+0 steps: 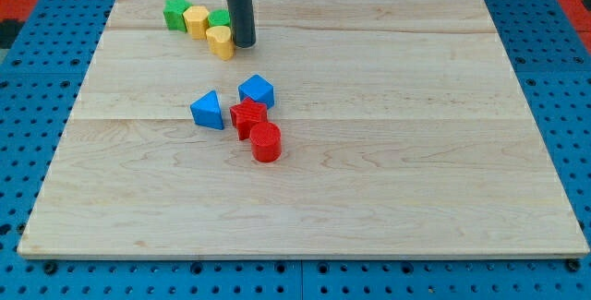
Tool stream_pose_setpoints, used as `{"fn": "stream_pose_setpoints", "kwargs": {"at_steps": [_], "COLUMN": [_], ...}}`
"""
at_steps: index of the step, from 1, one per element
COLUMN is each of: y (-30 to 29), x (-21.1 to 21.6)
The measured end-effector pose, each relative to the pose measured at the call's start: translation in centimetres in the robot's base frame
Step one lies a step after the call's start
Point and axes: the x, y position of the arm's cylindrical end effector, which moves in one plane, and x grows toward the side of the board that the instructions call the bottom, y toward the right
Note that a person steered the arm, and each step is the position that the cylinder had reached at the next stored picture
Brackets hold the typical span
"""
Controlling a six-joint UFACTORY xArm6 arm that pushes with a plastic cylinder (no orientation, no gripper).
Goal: Move yourself to the top left corner of the board
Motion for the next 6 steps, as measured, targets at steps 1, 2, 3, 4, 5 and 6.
{"fn": "stream_pose_setpoints", "kwargs": {"at_steps": [1, 2, 3, 4, 5, 6], "y": [-2.7, -8.0, -8.2, -9.9, -14.9, -14.9], "x": [1.5, 1.7, 2.9, 6.1, 6.2, 4.2]}}
